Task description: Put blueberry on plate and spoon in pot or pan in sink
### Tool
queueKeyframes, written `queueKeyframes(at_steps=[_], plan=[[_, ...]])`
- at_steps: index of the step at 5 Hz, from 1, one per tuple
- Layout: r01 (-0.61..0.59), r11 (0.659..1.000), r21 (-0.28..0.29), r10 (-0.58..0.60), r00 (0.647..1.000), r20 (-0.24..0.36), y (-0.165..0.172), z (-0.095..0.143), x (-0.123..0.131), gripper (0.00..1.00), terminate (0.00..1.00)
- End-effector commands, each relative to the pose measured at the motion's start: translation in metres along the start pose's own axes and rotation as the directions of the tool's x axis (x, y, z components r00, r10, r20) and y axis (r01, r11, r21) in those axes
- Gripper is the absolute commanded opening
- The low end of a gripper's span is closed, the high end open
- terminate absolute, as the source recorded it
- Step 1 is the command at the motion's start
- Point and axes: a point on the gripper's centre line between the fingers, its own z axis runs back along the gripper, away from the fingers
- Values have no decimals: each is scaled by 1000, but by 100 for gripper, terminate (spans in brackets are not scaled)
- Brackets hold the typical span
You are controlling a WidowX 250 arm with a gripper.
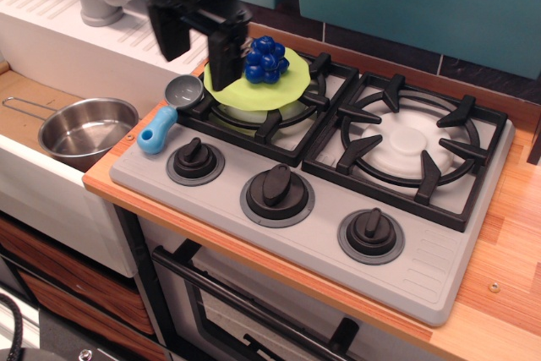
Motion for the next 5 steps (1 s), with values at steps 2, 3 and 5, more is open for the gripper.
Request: queueKeyframes(at_steps=[2,3,5], plan=[[-1,998,65,-8,991,132,26,-8,-2,100,0],[-26,998,61,20,995,100,31,-7,-5,100,0],[-103,993,65,98,992,80,29,-18,-20,100,0]])
